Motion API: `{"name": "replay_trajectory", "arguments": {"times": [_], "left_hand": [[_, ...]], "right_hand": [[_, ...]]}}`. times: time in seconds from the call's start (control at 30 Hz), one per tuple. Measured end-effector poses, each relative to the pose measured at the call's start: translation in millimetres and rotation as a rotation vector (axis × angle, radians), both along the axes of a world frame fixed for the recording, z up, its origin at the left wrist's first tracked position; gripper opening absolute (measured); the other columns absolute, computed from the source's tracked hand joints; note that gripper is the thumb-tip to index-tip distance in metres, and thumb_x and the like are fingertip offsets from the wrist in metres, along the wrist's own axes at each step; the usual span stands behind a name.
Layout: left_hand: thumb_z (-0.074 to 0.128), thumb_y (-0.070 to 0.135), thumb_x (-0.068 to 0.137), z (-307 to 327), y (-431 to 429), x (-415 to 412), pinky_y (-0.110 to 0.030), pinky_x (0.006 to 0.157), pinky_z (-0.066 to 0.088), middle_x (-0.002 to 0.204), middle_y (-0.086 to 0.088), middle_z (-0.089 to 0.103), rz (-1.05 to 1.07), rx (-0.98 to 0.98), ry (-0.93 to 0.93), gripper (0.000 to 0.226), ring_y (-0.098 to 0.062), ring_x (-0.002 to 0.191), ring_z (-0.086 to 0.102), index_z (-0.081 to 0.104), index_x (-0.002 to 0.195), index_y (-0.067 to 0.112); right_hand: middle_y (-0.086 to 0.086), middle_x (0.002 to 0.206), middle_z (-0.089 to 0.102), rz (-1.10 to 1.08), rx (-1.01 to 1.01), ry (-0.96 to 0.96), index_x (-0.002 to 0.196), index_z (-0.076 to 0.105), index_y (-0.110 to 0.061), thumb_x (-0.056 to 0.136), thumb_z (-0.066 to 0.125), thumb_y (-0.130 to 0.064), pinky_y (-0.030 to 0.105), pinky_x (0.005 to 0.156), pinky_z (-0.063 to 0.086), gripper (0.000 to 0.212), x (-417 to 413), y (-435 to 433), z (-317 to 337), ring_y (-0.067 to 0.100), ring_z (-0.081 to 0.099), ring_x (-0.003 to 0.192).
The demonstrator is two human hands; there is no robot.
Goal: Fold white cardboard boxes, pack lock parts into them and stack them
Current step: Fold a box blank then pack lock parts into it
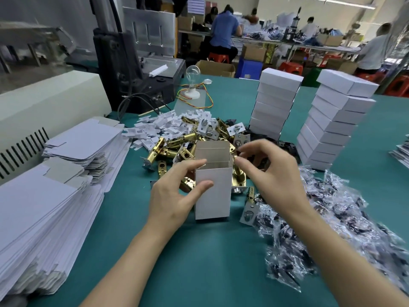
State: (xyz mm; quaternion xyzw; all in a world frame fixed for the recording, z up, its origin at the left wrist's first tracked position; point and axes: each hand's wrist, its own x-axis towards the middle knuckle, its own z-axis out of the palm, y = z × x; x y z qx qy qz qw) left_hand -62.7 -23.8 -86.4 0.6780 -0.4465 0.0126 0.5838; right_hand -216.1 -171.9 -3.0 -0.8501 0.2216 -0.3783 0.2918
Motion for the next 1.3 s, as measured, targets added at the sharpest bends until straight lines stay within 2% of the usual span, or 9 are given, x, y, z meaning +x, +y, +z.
{"name": "replay_trajectory", "arguments": {"times": [0.1, 0.3, 0.4, 0.5, 0.63, 0.8, 0.9, 1.03, 1.3], "left_hand": [[0.07, 0.055, 0.09, 4, 0, -1, -0.037, 0.083, 0.058, 0.112, 0.021, 0.07, -0.002, 0.011, 0.009, 0.036, -0.011, 0.098, 0.068, 0.072, 0.121, 0.036], [0.056, 0.039, 0.103, 10, -1, -4, -0.031, 0.082, 0.055, 0.104, 0.015, 0.071, -0.013, -0.044, 0.012, 0.025, -0.016, 0.104, 0.068, 0.075, 0.106, 0.023], [0.057, 0.035, 0.103, 14, -1, -7, -0.027, 0.093, 0.052, 0.119, 0.016, 0.065, 0.024, -0.076, -0.042, 0.022, -0.013, 0.123, 0.062, 0.075, 0.101, 0.022], [0.063, 0.027, 0.102, 17, -2, -9, -0.022, 0.097, 0.049, 0.126, 0.02, 0.061, 0.034, -0.111, -0.121, 0.014, -0.011, 0.125, 0.06, 0.069, 0.114, 0.03], [0.065, 0.015, 0.1, 17, -3, -12, -0.021, 0.1, 0.047, 0.125, 0.016, 0.064, 0.036, -0.142, -0.119, 0.051, -0.015, 0.119, 0.063, 0.053, 0.146, 0.033], [0.061, 0.001, 0.099, 23, -2, -10, -0.024, 0.096, 0.049, 0.114, 0.002, 0.065, -0.025, -0.137, -0.27, 0.027, -0.016, 0.112, 0.063, 0.07, 0.117, 0.02], [0.062, 0.006, 0.099, 24, 0, -12, -0.024, 0.093, 0.049, 0.111, -0.003, 0.065, -0.064, -0.133, -0.27, 0.019, -0.018, 0.109, 0.065, 0.071, 0.11, 0.017], [0.067, 0.021, 0.097, 23, 2, -14, -0.024, 0.093, 0.049, 0.11, -0.006, 0.065, -0.07, -0.123, -0.2, 0.012, -0.021, 0.109, 0.066, 0.075, 0.1, 0.012], [0.066, 0.023, 0.099, 27, 2, -18, -0.036, 0.088, 0.055, 0.11, -0.002, 0.071, -0.083, -0.139, -0.082, 0.02, -0.027, 0.108, 0.068, 0.074, 0.11, 0.009]], "right_hand": [[-0.018, 0.093, 0.071, 0.041, 0.056, 0.033, 0.104, 0.078, -0.025, 0.091, 0.076, -0.028, 0.017, 0.075, 0.046, 0.014, 3, 5, -14, 0.006, 0.065, 0.088], [-0.005, 0.096, 0.061, 0.073, 0.01, -0.012, 0.085, 0.074, -0.013, 0.096, 0.07, -0.029, 0.029, 0.08, 0.048, 0.02, 16, 8, -27, 0.012, 0.06, 0.091], [-0.005, 0.098, 0.059, 0.072, -0.025, -0.035, 0.082, 0.07, -0.012, 0.097, 0.068, -0.028, 0.023, 0.082, 0.046, 0.023, 17, 10, -31, 0.01, 0.059, 0.097], [-0.008, 0.104, 0.06, 0.102, -0.017, -0.058, 0.082, 0.072, -0.013, 0.095, 0.066, -0.028, 0.015, 0.085, 0.041, 0.021, 14, 8, -29, 0.01, 0.06, 0.104], [-0.009, 0.109, 0.064, 0.169, 0.049, -0.051, 0.085, 0.074, -0.013, 0.095, 0.071, -0.018, 0.014, 0.091, 0.042, 0.012, 7, 5, -29, 0.008, 0.061, 0.111], [-0.014, 0.108, 0.074, 0.242, 0.245, -0.118, 0.088, 0.075, -0.018, 0.098, 0.067, -0.021, 0.017, 0.088, 0.049, 0.013, -1, 7, -29, 0.007, 0.065, 0.111], [-0.013, 0.111, 0.075, 0.272, 0.367, -0.14, 0.09, 0.072, -0.017, 0.1, 0.06, -0.031, 0.026, 0.085, 0.054, 0.021, -2, 9, -29, 0.012, 0.068, 0.106], [-0.007, 0.109, 0.075, 0.302, 0.437, -0.195, 0.102, 0.06, -0.015, 0.094, 0.073, -0.021, 0.027, 0.087, 0.057, 0.017, -1, 12, -32, 0.013, 0.071, 0.105], [-0.018, 0.103, 0.071, 0.261, 0.206, -0.109, 0.111, 0.075, -0.025, 0.098, 0.068, -0.029, 0.028, 0.081, 0.056, 0.016, 0, 13, -36, 0.013, 0.069, 0.101]]}}
